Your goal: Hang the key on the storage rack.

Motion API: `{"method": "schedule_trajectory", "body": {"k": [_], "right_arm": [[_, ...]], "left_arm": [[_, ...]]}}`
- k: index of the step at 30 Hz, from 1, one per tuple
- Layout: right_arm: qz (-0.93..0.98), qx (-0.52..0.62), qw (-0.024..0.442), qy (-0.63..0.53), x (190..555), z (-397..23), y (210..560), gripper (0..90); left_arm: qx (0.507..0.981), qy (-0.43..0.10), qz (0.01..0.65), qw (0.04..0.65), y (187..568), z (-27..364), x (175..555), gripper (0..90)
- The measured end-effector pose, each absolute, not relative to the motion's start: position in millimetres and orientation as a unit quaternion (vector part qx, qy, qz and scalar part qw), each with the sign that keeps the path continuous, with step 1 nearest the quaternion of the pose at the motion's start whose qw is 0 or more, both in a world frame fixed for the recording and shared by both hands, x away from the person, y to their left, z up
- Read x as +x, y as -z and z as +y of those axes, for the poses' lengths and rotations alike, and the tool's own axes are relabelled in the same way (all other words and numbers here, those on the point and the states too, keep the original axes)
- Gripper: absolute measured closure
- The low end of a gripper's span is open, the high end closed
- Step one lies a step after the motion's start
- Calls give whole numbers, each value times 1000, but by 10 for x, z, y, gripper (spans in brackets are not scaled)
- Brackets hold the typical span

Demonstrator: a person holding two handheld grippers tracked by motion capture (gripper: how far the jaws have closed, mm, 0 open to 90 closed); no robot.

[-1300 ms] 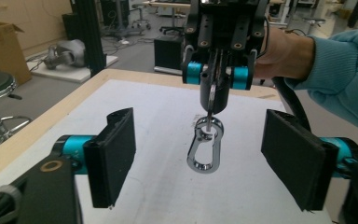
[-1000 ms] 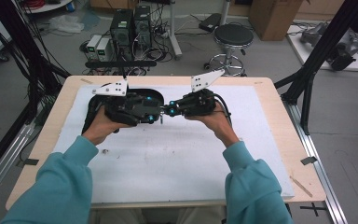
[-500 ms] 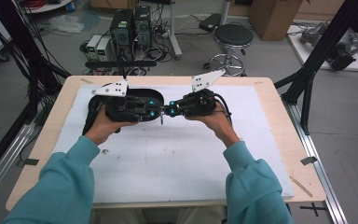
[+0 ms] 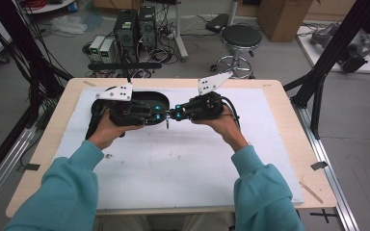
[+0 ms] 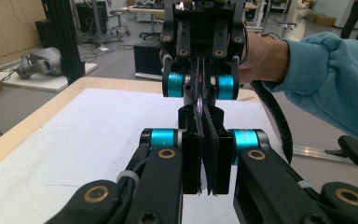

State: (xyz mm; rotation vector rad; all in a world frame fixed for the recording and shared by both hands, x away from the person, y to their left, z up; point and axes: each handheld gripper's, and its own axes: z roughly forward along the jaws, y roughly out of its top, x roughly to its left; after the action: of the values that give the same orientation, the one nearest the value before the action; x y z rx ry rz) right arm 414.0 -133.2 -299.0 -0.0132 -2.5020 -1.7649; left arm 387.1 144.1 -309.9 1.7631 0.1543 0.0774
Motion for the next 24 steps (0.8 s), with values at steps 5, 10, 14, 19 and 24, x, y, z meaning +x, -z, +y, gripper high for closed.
{"method": "schedule_trajectory", "body": {"k": [5,10,14,19,24], "right_arm": [[-814,-1,37,579,4159,-1338,2998,890],[-815,-1,39,578,4167,-1340,3000,890],[-816,-1,40,577,4169,-1344,3002,890],[-816,0,40,577,4173,-1344,3004,890],[-816,3,40,576,4175,-1338,3009,890]], "left_arm": [[770,-35,70,633,3097,1454,3876,865],[770,-36,69,633,3098,1453,3878,868],[772,-36,68,631,3102,1452,3886,868],[772,-35,66,631,3105,1449,3888,868],[774,-32,64,629,3107,1451,3891,874]]}}
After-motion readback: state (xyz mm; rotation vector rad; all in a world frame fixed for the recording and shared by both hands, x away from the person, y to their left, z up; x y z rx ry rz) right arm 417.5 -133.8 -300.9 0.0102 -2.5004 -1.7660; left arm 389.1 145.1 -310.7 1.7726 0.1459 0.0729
